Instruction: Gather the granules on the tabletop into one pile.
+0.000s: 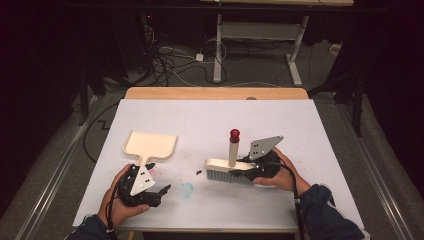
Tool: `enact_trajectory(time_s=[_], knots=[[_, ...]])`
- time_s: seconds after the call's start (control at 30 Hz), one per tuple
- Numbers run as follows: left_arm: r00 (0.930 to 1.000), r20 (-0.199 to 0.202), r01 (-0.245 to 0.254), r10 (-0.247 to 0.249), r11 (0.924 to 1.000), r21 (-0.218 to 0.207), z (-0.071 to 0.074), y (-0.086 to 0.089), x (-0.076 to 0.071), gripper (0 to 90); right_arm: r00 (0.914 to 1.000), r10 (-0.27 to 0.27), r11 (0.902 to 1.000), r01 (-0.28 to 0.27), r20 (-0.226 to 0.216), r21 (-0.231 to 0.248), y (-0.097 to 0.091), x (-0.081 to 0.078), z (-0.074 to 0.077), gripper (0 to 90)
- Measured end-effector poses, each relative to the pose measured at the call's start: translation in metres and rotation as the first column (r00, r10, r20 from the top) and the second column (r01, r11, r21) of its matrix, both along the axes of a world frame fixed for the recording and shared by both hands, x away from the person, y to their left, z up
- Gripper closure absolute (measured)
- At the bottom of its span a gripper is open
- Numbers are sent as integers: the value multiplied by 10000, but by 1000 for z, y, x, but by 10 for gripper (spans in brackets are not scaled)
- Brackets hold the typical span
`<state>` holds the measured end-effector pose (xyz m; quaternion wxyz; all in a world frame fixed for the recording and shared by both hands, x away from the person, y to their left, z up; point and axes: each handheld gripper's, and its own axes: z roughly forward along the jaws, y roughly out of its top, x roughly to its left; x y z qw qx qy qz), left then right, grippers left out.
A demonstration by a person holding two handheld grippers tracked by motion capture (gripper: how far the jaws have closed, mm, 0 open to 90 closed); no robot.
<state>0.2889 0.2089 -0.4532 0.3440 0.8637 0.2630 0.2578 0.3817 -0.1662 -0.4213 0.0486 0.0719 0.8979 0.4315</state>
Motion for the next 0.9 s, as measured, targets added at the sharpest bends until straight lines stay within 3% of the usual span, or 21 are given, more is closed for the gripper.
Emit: enact_trajectory(time_s=[0.07, 0.13, 0.27, 0.33, 0.43, 0.53, 0.67, 0.77, 0.9], knots=[[10000, 8, 2, -2, 10000, 6, 0, 0, 0, 171, 9998, -158, 9996, 160, -132, 213, 2, -1, 1, 673], [10000, 10, -16, 16, 10000, 15, 0, 0, 0, 171, 9973, -701, 9967, 709, -208, 391, 8, -5, 4, 673], [10000, 67, -35, 36, 10000, -44, 2, 0, 0, 171, 9803, -1915, 9761, 1953, -477, 957, 30, -23, 7, 672], [9999, 124, -59, 61, 9999, -99, 3, 1, -1, 171, 9734, -2231, 9668, 2279, -528, 1157, 44, -31, 8, 672], [9998, 133, -109, 112, 9997, -227, 4, 3, 0, 171, 9608, -2583, 9524, 2707, -1006, 1399, 64, -39, 4, 672], [9999, 100, -114, 117, 9996, -258, 3, 4, 0, 171, 9492, -2925, 9432, 3063, -1159, 1289, 82, -41, -5, 672], [9999, 94, -93, 96, 9996, -269, 3, 4, -1, 171, 9217, -3628, 9194, 3780, -1374, 1084, 96, -35, -18, 673], [9999, 59, -139, 141, 9995, -280, 2, 4, -1, 171, 8974, -4260, 8951, 4366, -1151, 909, 94, -31, -19, 672], [10000, -7, -71, 71, 9998, -172, 1, 3, -1, 171, 8533, -5066, 8531, 5168, -1237, 713, 81, -26, -20, 670]])
